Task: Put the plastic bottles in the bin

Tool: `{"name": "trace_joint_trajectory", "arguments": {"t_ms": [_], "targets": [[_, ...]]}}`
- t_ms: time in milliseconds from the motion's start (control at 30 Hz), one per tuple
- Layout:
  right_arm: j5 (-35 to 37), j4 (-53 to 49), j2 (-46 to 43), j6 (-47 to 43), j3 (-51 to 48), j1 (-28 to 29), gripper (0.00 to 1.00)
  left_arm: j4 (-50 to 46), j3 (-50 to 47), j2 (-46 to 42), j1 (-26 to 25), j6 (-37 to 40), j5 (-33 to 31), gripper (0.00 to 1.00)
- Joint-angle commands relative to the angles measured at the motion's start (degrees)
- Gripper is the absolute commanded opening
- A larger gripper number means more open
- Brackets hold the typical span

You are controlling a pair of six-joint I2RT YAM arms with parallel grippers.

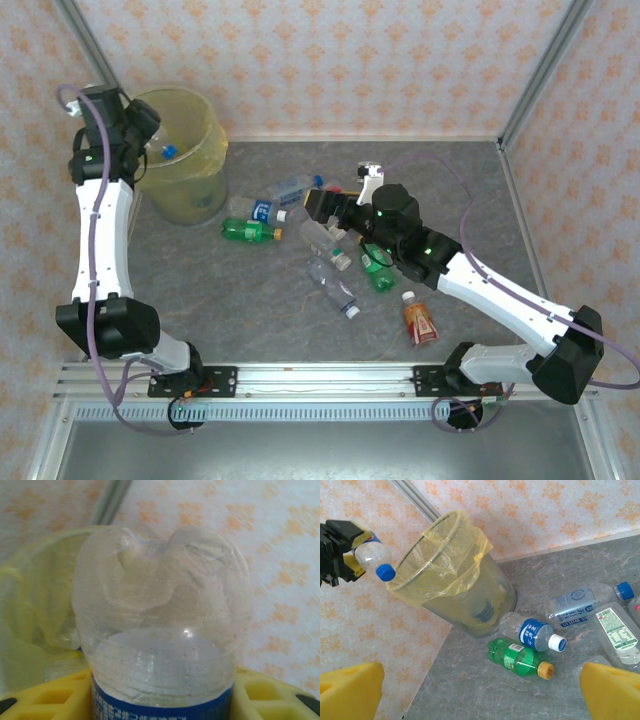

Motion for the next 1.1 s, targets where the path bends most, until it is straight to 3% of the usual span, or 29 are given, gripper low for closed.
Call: {"name": "trace_joint_trajectory", "arguments": {"t_ms": [0, 267, 467, 800, 1067], "targets": [[0.8, 0.3, -1.0, -0.2, 0.8, 0.3, 1.0, 4.0, -0.3, 1.3, 2.5, -4.3, 4.8, 0.52], [0.5, -0.8, 0.6, -0.7, 2.6, 0.3, 1.0, 4.4, 2.5, 6.0, 6.5, -6.5, 8.0, 0.61], [-0.5, -1.0, 2.3, -1.1, 3.7, 0.4, 1.0, 4.0, 4.2, 6.3, 6.5, -6.4, 8.0, 0.99], [1.2, -3.1, 5.5, -1.9, 4.6, 0.3, 1.0, 4.4, -0.5, 0.5, 2.6, -3.4, 6.6, 0.99], [6.0, -6.0, 6.9, -1.6, 3.8, 0.4, 1.0, 1.3, -2.9, -3.5, -9.0, 2.0, 1.9, 0.99]]}}
